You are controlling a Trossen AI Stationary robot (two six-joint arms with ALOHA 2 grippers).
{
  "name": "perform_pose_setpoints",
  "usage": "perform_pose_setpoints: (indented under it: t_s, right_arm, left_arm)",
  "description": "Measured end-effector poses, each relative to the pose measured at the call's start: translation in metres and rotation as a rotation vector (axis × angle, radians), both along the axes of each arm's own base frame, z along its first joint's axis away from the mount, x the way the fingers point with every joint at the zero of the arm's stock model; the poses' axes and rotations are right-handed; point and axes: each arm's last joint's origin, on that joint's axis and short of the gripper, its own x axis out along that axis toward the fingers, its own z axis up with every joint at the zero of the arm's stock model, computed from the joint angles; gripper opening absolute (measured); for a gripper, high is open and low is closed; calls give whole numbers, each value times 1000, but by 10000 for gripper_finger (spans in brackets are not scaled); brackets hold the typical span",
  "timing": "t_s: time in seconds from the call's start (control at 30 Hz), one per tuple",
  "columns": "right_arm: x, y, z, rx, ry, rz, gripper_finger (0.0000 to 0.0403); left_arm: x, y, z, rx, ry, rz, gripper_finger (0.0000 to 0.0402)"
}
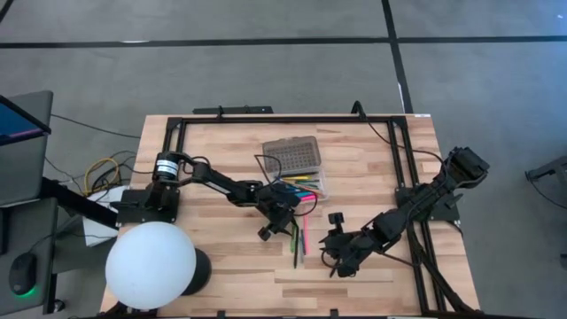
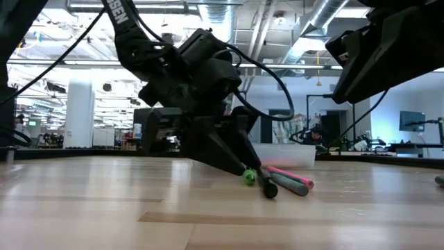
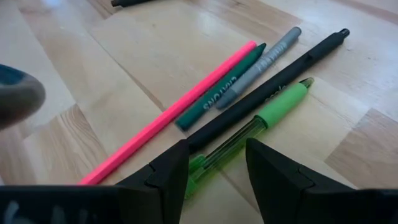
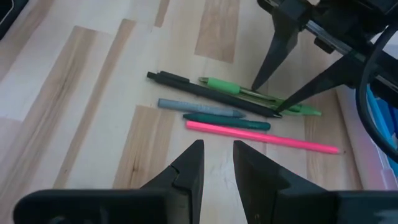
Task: Pick & place school supplies into a supply box
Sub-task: Put the light green pen into the supply box
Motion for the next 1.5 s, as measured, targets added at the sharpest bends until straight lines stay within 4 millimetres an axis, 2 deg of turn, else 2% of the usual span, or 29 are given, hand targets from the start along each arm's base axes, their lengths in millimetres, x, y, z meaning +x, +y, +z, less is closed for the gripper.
perform_pose_setpoints:
  t_s: [0.9,1.5]
  right_arm:
    - [-2,-1,-2,-15,23,0,77]
    - [-3,-2,-2,-25,36,-1,77]
  left_arm:
    - [-11,1,-8,-42,210,99,153]
    - [-14,1,-9,-82,274,122,153]
